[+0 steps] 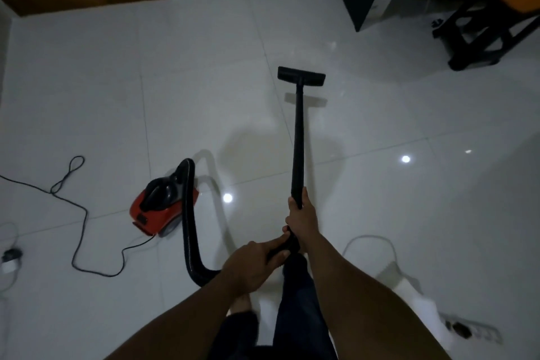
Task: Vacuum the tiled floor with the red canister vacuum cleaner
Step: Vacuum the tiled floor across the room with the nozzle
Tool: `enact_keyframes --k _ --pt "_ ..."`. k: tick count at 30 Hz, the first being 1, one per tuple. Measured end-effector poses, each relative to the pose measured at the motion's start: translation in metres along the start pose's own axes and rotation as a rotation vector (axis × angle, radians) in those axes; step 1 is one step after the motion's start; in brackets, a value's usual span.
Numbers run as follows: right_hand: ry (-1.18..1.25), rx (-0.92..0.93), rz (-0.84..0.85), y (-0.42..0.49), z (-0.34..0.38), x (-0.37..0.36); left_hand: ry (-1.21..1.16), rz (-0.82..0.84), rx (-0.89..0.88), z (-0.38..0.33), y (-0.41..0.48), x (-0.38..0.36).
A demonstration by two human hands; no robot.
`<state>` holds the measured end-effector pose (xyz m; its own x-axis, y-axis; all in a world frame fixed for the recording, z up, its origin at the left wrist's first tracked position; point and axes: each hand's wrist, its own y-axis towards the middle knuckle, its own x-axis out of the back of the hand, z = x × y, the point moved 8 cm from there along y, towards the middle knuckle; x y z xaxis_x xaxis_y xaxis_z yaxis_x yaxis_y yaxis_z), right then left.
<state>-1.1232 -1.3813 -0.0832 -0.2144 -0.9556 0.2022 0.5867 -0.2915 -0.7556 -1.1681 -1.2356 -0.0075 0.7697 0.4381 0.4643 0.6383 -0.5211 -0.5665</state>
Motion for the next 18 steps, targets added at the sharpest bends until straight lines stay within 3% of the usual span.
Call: enact_keyframes --k 6,18 --pt "0.035 -0.114 -0.063 -0.053 -0.09 -0.004 0.113 0.103 -0.015 0.007 -0.067 -0.034" --pt "0.072 -0.272 -0.066 -0.098 -0.172 0.014 0.167 0.195 -0.006 0.007 -0.109 -0.094"
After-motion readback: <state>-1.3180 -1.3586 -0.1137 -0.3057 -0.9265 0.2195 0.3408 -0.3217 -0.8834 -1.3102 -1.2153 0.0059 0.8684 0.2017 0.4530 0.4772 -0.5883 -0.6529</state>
